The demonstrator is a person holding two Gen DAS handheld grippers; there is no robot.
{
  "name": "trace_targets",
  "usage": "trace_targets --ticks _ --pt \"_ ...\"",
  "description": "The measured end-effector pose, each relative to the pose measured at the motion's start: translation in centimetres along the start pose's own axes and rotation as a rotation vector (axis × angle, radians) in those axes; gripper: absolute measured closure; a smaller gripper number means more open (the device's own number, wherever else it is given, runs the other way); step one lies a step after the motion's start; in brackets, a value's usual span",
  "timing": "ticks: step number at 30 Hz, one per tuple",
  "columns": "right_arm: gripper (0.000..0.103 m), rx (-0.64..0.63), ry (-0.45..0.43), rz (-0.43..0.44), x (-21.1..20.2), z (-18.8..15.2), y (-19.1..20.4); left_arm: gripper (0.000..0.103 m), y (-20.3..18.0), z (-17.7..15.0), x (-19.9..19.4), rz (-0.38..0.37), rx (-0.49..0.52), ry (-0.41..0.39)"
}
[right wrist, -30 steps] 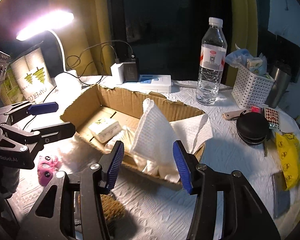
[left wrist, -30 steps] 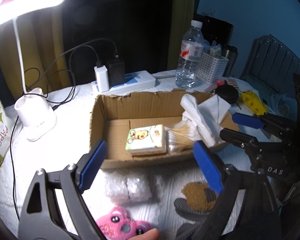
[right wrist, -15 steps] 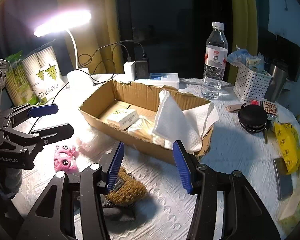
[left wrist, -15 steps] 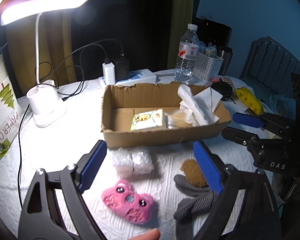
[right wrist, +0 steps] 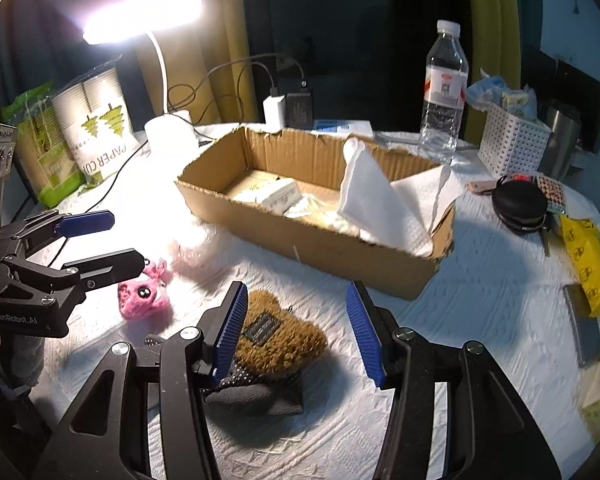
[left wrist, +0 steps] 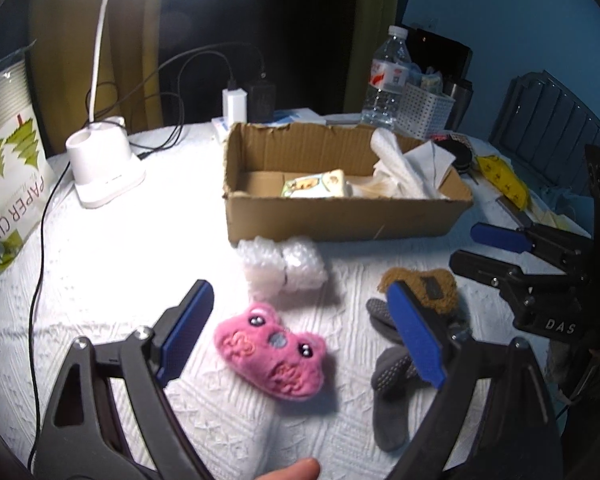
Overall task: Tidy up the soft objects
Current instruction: 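Move the left tool to the pink plush while the right tool reaches the brown bear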
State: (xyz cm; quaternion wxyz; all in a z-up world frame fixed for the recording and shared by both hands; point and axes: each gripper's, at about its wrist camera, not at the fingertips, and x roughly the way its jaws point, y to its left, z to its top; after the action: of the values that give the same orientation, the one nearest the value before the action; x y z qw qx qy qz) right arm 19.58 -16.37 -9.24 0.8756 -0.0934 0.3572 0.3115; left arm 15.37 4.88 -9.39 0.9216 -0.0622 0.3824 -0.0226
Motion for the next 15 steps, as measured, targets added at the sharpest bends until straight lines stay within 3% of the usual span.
trace_targets --ticks 15 --pt "0.045 0.039 0.080 0.037 3.4 -1.8 0.6 0.013 1.2 -3.5 2.9 0.030 -0.016 0.136"
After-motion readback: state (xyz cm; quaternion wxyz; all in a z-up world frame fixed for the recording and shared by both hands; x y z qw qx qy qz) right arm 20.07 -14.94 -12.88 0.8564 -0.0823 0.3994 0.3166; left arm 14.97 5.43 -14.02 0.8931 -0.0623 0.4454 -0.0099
